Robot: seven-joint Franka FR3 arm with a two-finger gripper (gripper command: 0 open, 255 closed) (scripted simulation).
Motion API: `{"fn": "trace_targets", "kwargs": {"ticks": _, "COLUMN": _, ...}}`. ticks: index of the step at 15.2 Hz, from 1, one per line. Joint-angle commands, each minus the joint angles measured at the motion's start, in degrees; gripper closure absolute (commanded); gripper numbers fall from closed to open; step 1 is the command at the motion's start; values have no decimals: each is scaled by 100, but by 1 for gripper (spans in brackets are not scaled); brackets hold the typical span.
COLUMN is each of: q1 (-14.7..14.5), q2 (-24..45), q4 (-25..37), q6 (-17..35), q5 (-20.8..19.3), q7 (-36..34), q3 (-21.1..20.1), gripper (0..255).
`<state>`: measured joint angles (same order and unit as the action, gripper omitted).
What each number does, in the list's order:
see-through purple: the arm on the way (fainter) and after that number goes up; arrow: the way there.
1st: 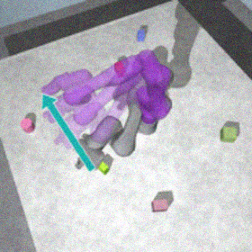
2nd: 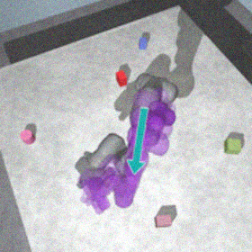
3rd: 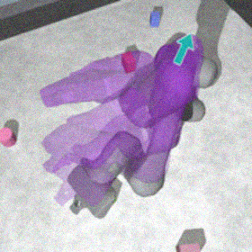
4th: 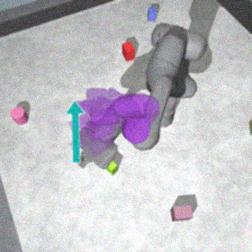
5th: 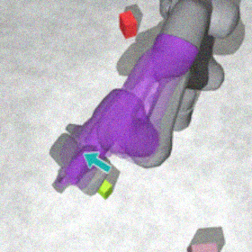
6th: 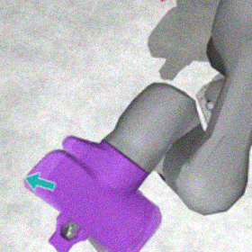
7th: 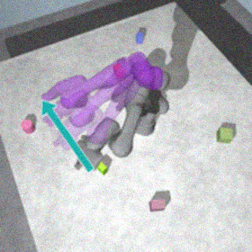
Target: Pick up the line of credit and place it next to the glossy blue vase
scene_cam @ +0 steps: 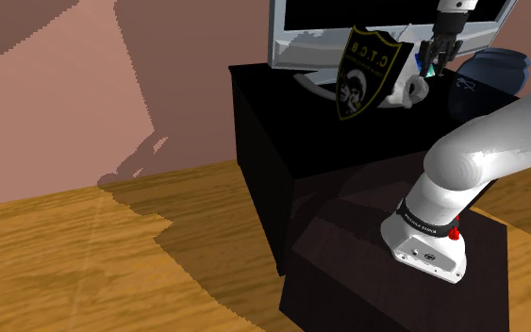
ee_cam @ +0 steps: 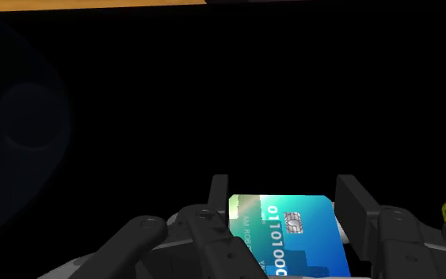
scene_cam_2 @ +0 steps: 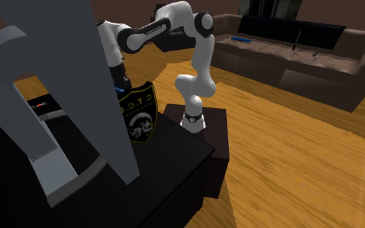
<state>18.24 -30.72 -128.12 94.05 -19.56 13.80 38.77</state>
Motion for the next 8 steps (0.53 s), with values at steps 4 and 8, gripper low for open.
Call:
{"fn": "trace_targets", "kwargs": {"ticks": 4, "q1": 18, "q2": 25, "q4": -353, "q6": 385, "q5": -64, "q7": -21, "q3": 109, "gripper": 255}}
{"fn": "trace_targets", "kwargs": {"ticks": 8, "q1": 22, "q2": 84, "q4": -608, "q6": 702, "q5": -108, "q7": -27, "q3": 212, "gripper": 255}}
